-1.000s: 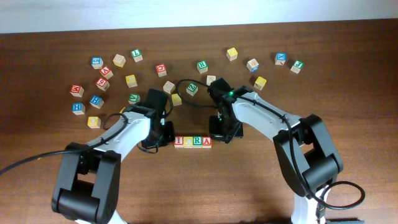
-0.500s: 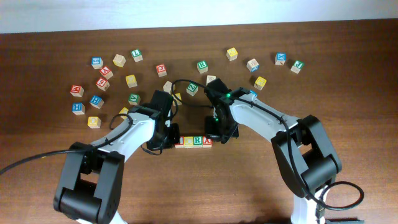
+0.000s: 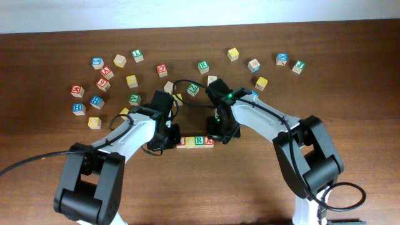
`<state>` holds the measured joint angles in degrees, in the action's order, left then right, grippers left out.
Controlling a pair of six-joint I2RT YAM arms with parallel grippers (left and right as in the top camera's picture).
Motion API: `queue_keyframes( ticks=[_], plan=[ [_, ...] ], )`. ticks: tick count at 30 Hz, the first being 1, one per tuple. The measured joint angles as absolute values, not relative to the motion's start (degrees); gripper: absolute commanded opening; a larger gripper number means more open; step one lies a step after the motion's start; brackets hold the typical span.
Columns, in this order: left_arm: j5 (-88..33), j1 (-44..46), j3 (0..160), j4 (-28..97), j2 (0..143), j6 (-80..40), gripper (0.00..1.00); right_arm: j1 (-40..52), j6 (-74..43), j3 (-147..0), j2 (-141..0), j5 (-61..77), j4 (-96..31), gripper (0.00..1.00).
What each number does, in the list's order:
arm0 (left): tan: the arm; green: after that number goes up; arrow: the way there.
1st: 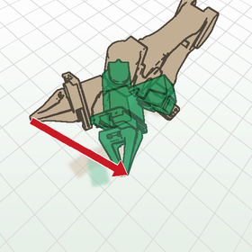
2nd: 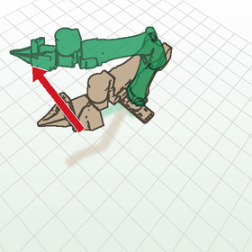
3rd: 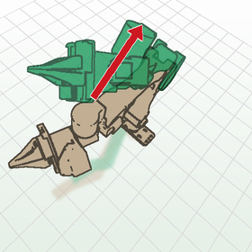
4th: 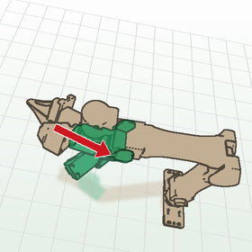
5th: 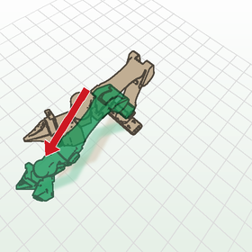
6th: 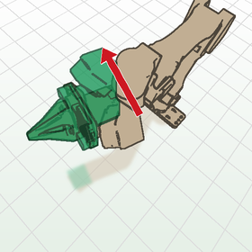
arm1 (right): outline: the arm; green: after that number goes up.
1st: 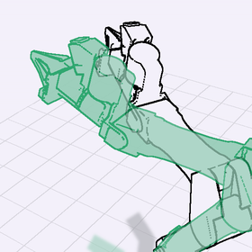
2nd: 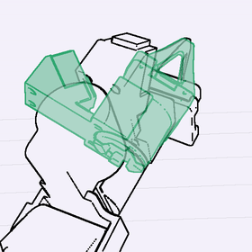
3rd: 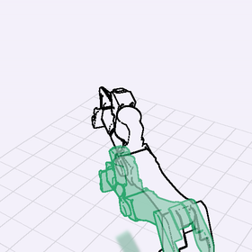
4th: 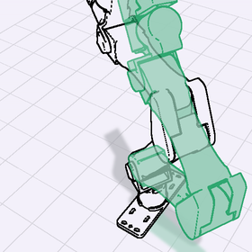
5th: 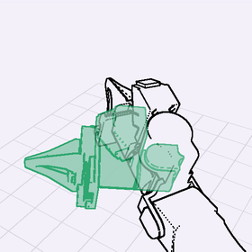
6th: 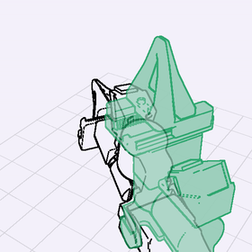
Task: Spell out ICRA
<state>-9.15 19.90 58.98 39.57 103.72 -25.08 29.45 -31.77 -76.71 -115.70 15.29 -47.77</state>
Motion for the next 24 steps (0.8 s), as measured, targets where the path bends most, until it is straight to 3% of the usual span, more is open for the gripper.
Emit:
queue_keyframes(
  ticks=[21,24],
  plan=[
    [-1.41,20.29,59.27,41.10,103.59,-25.10,0.08,29.50,-31.73,-76.75,-115.66,14.68,-48.71,0.11],
    [-0.97,20.29,59.27,41.10,103.50,-25.08,0.13,29.52,-32.29,-76.75,-115.66,14.55,-48.95,0.12]
  ],
)
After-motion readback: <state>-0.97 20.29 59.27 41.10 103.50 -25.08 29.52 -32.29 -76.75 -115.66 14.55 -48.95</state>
